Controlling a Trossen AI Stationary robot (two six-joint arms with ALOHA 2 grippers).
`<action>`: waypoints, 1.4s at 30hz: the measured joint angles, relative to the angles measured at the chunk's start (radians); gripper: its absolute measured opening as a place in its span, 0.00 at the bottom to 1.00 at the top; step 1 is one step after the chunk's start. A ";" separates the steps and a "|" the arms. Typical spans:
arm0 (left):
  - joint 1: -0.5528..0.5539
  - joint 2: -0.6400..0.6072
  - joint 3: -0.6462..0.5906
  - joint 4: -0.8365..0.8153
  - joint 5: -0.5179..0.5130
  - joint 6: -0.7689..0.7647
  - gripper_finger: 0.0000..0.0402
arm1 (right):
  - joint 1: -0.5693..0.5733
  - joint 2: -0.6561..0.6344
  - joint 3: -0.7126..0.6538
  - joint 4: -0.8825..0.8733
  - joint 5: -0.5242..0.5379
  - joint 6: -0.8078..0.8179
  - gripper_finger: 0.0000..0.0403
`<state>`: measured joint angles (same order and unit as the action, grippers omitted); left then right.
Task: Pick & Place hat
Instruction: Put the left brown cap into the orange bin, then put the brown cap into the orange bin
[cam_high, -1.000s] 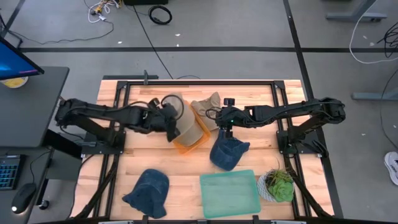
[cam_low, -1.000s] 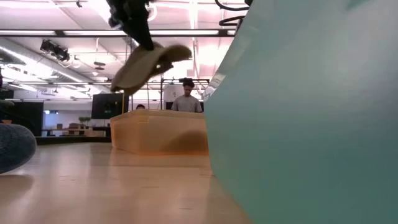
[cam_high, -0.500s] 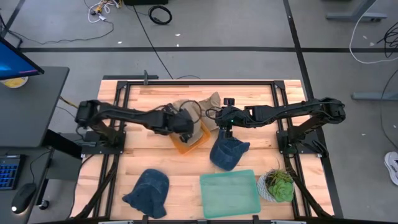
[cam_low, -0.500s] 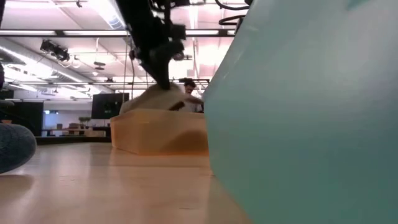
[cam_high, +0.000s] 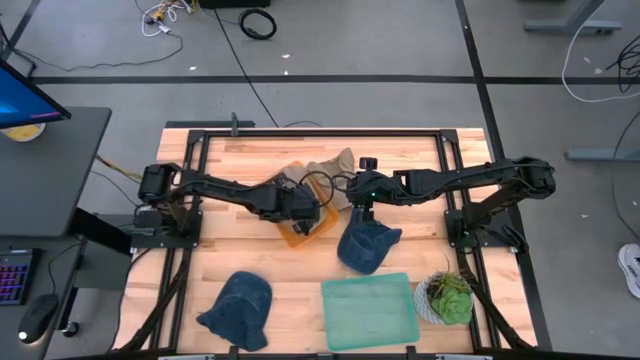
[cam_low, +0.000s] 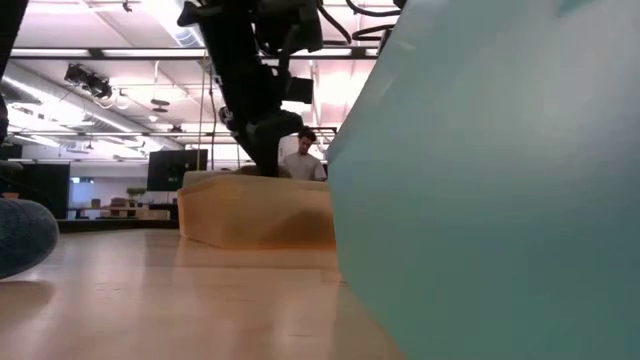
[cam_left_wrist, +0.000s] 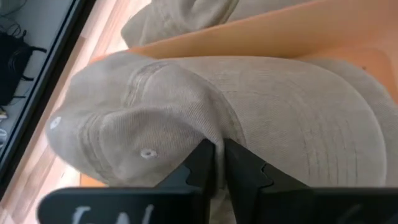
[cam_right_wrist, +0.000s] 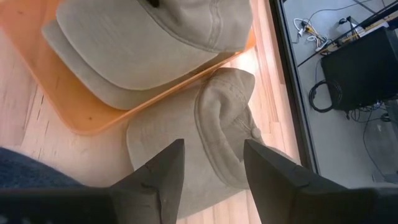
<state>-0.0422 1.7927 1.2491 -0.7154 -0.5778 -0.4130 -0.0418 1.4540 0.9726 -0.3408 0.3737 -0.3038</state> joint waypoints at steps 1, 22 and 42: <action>0.000 0.000 0.000 0.010 0.001 0.006 0.13 | 0.000 0.000 0.000 0.000 0.000 0.000 0.42; -0.008 -0.031 0.000 0.012 0.130 0.135 0.36 | 0.000 0.000 0.000 -0.005 -0.001 0.011 0.42; -0.005 -0.304 0.001 -0.074 0.121 0.233 0.51 | -0.057 0.000 0.000 0.033 -0.106 0.034 0.53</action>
<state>-0.0470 1.4890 1.2503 -0.7898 -0.4571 -0.1799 -0.0987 1.4536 0.9726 -0.3078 0.2680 -0.2696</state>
